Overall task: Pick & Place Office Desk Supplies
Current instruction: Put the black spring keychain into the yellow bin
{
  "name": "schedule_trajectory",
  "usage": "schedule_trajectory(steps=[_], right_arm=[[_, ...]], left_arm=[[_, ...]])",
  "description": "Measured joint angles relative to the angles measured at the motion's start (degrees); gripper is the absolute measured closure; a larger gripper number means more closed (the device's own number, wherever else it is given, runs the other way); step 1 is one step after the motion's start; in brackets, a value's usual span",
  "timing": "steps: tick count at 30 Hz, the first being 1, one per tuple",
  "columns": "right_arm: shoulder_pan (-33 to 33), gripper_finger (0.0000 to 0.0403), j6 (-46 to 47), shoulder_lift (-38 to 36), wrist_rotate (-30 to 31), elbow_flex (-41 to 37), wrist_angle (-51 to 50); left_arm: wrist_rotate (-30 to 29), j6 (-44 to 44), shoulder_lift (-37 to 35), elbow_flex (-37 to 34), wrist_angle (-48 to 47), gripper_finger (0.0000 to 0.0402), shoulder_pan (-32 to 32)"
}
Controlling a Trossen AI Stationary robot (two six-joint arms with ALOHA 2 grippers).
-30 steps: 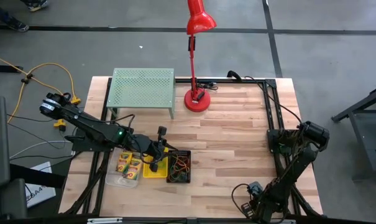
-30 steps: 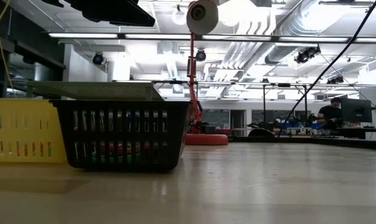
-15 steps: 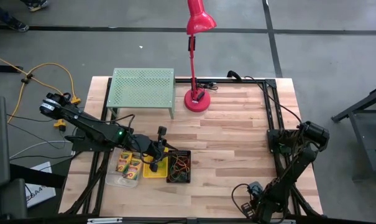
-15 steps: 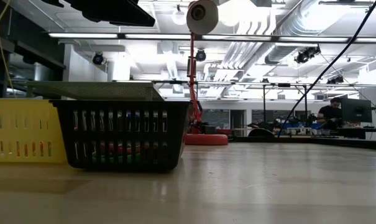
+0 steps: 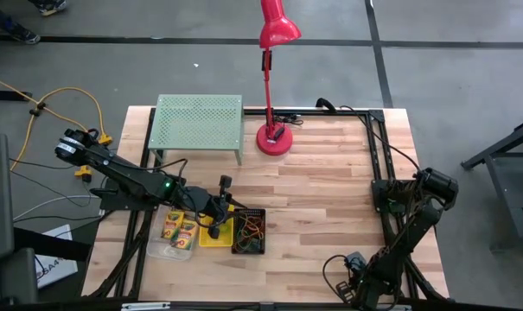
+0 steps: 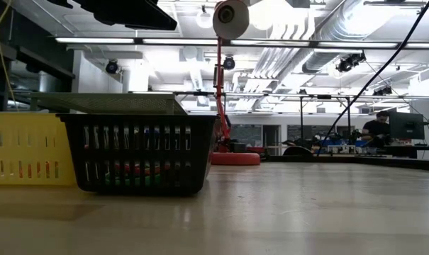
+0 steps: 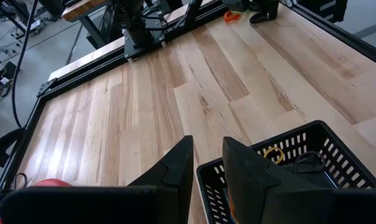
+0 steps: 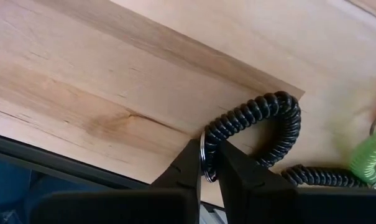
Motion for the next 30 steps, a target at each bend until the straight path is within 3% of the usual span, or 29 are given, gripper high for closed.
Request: schedule_trajectory(steps=[7,15,21,30], right_arm=[[-0.29,0.0379,-1.58,-0.9,1.39,-0.12,-0.65],[-2.69,0.0379,-6.44,-3.88,7.01,-0.15,-0.03],[-5.16,0.038,-13.03,-7.51,15.3,-0.15,2.02],[-9.39,0.038,-27.07,-12.42,27.88,-0.11,12.77]], left_arm=[[0.0,0.0,0.0,0.0,0.01,0.0321,0.0],[0.0,0.0,0.0,0.0,0.01,0.0321,-0.01],[-0.02,0.0,0.0,0.0,0.0,0.0321,-0.02],[-0.02,0.0,0.0,0.0,0.0,0.0321,0.0]])
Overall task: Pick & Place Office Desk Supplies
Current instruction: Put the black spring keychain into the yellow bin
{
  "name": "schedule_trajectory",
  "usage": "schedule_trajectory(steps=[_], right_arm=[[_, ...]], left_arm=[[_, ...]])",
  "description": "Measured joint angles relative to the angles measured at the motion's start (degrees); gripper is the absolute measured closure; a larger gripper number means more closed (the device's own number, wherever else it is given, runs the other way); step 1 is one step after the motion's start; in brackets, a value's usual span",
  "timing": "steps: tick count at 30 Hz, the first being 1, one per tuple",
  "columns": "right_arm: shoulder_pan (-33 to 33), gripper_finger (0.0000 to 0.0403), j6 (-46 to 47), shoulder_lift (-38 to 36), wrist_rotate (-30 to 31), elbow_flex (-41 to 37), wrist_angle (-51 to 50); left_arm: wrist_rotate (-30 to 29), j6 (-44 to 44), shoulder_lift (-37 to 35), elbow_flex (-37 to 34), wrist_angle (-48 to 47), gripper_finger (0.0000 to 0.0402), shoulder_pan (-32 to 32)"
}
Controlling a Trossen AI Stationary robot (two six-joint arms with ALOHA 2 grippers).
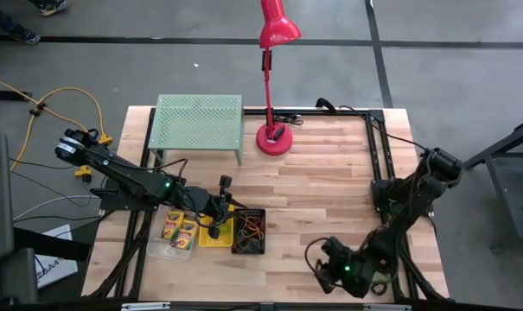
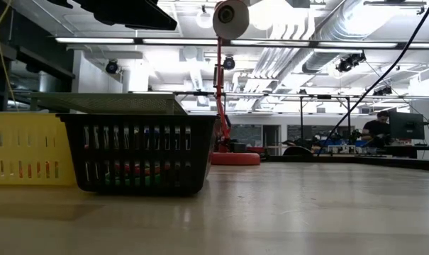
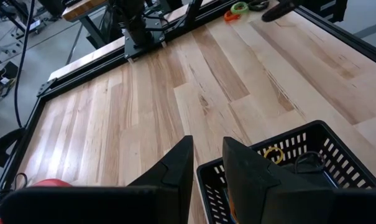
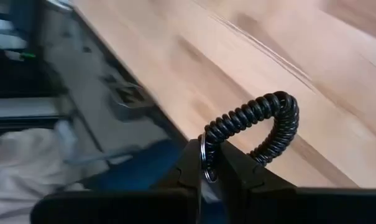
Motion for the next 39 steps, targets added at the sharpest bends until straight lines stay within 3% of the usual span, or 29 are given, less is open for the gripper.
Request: schedule_trajectory(steps=[5,16,29,39], right_arm=[[-2.98,0.038,-10.01,-1.15,1.92,0.02,8.31],[-10.03,0.038,-31.43,-1.13,0.08,0.07,23.97],[-22.17,0.038,-50.17,-1.13,-12.36,0.07,28.76],[-30.66,0.038,-63.52,-1.1,-24.48,0.07,28.84]], left_arm=[[0.0,0.0,0.0,0.0,-0.02,0.0321,-0.02],[0.02,0.0,0.0,0.0,-0.02,0.0321,-0.11],[0.02,0.31,0.0,0.0,0.08,0.0321,-0.11],[0.02,13.38,0.0,0.0,1.31,0.0321,-0.11]])
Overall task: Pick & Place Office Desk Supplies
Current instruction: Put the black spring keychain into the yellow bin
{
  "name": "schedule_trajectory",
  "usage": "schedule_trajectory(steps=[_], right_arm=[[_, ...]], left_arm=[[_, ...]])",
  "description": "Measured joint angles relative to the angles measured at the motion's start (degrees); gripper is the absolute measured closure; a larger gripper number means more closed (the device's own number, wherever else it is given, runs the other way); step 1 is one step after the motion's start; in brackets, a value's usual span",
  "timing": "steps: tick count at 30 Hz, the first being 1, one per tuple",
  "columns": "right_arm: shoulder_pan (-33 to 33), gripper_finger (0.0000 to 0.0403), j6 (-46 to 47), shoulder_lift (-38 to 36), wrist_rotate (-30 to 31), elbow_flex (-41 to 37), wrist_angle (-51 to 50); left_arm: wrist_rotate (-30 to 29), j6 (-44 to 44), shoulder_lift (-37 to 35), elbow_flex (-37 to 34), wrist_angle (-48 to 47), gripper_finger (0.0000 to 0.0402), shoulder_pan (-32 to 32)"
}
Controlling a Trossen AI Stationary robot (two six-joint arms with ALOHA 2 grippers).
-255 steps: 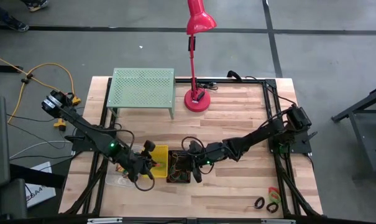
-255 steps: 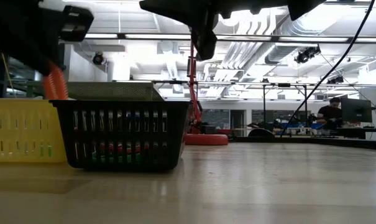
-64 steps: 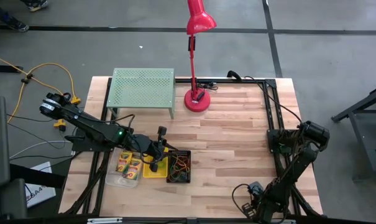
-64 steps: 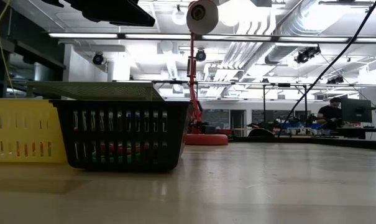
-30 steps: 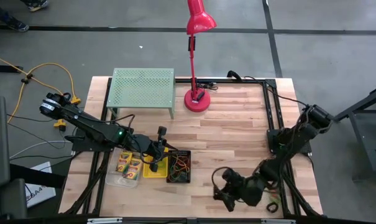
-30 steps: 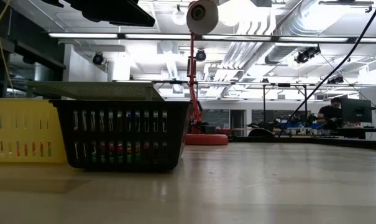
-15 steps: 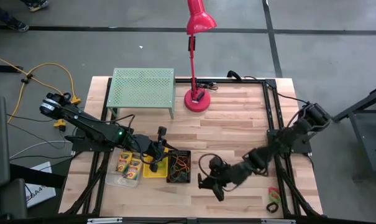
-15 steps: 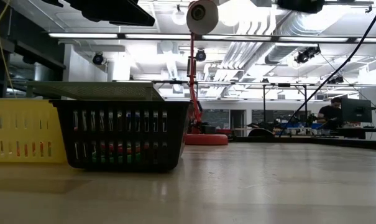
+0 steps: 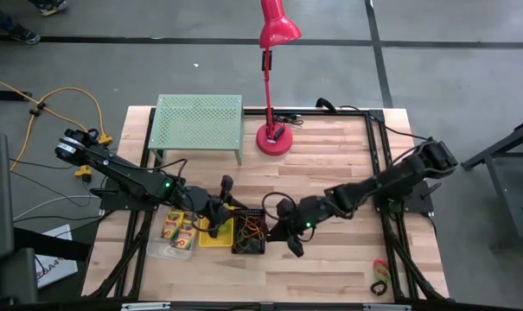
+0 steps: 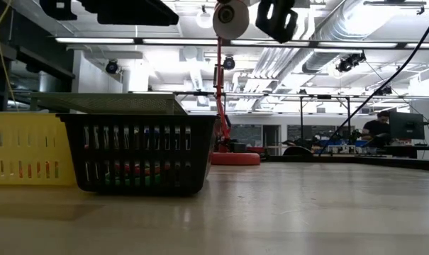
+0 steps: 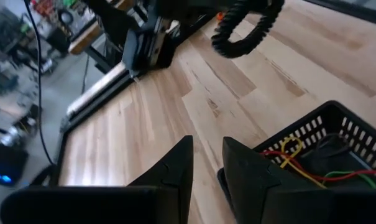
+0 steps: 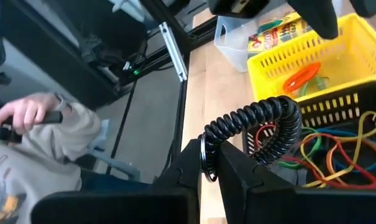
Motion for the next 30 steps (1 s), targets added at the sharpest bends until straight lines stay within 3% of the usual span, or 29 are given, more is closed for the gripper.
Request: schedule_trajectory(steps=[8,30], right_arm=[[-5.13,0.038,-5.01,0.0,-6.14,0.0,0.82],[-8.41,0.038,-14.9,0.02,-8.27,0.0,2.59]], left_arm=[[0.0,2.66,0.0,0.0,0.95,0.0321,0.13],[-0.58,-1.43,-0.02,0.0,7.27,0.0321,3.41]])
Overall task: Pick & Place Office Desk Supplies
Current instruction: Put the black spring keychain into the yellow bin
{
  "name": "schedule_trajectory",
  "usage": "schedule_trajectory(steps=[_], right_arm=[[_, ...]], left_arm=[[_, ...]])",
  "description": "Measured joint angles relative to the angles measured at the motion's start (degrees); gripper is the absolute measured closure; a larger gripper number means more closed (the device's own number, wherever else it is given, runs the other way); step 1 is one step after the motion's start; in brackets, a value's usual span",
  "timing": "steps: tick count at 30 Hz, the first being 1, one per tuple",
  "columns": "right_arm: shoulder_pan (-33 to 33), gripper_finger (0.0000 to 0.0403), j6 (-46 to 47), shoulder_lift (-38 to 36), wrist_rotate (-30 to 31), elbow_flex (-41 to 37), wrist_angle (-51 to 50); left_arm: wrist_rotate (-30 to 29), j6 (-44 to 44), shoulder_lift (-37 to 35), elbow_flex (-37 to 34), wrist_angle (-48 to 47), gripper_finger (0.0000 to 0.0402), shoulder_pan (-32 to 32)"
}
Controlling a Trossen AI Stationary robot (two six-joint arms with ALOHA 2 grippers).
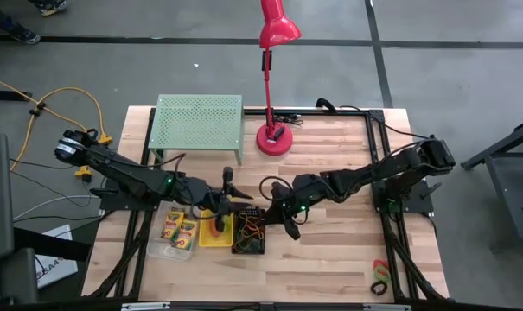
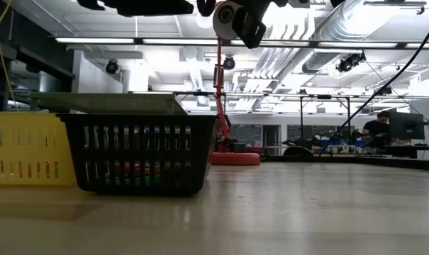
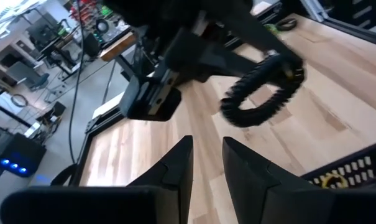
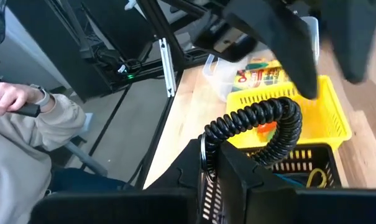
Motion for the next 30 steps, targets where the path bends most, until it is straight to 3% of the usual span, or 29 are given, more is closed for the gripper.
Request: schedule_trajectory(steps=[13,30], right_arm=[[-1.49,0.038,-1.98,0.0,4.88,0.0,0.96],[-3.21,0.038,-2.59,0.0,4.23,0.0,3.1]], left_arm=[[0.07,0.04,0.0,0.0,0.56,0.0321,1.84],[0.07,1.53,0.0,0.01,3.42,0.0321,2.18]])
